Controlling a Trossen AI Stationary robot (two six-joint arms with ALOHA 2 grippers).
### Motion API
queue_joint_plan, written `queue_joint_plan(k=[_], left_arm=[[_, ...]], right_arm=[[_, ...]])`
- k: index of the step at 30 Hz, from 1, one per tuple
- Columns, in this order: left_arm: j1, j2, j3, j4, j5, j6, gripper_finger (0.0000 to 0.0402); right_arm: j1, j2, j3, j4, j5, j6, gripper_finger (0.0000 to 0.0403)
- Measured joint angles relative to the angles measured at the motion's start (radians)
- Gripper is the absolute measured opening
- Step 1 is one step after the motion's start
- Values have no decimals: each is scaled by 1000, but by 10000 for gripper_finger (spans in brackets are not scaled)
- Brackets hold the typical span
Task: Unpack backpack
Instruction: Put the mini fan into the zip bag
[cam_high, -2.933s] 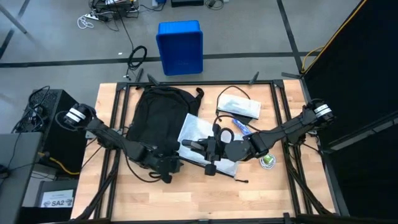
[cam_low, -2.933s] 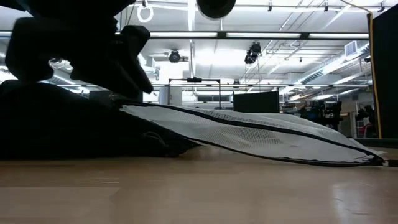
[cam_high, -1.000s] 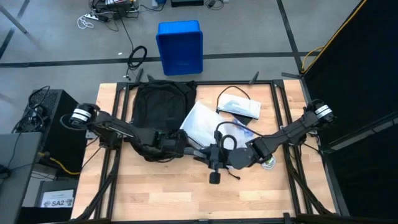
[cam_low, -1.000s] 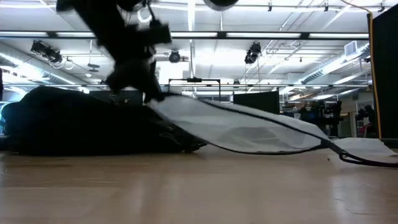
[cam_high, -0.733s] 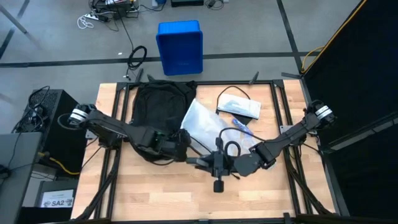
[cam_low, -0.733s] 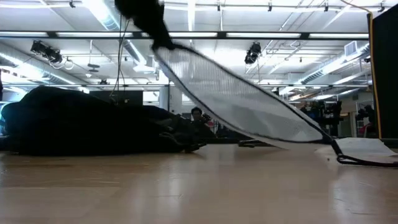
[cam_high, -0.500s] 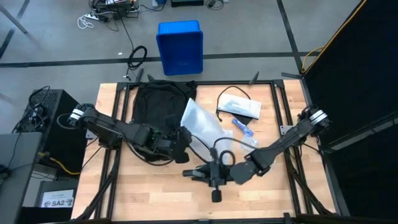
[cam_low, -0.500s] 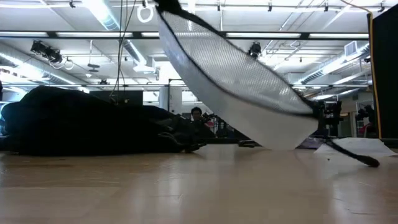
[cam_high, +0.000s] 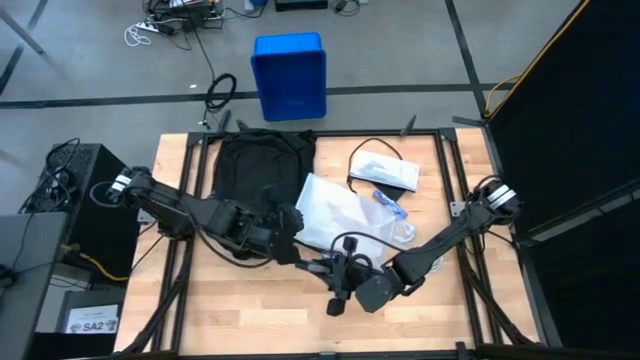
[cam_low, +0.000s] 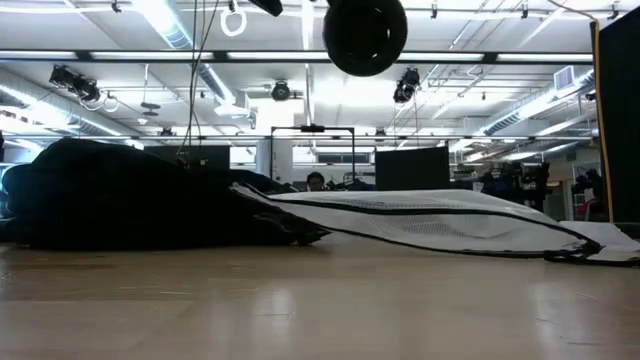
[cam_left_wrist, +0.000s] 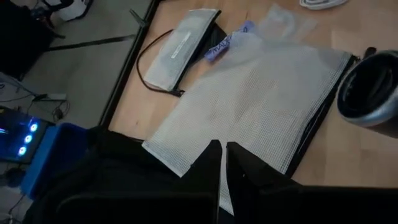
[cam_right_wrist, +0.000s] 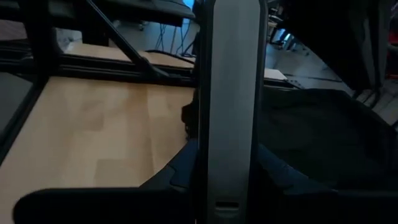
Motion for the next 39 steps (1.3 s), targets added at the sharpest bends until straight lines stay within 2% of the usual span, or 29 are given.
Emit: queue_joint_plan(k=[4,6,8,10,13,16,20,24,28,35,39], left_arm=[[-41,1,-44,-10,6,30,0],[-77,0,-94,-13,-75,32,0],[-125,-23,-156,-35,-188,-4,0],[-165,-71,-240,-6,-227,-64,0],[-191,-140,-434,159,-230,-51,0],[-178,-142,-621,381,-141,106,0],[-171,-112,-743,689,-33,331,3],[-164,-68,-739,711,-38,499,29],[-127,-29,-718,687,-40,578,86],[-56,43,-682,628,-45,605,209],[-18,84,-660,598,-46,605,255]], right_arm=[[28,-17,0,-4,97,-14,62],[50,-29,1,-11,148,-23,62],[73,-29,2,-12,150,-24,62],[90,-29,0,-23,156,-24,62],[94,-31,1,-40,157,-16,62],[87,-31,1,-42,158,-15,62],[77,-32,1,-41,157,-16,62],[71,-32,1,-45,157,-16,62],[63,-32,1,-45,157,-21,62],[57,-32,0,-46,146,-23,62],[57,-32,0,-47,146,-15,62]])
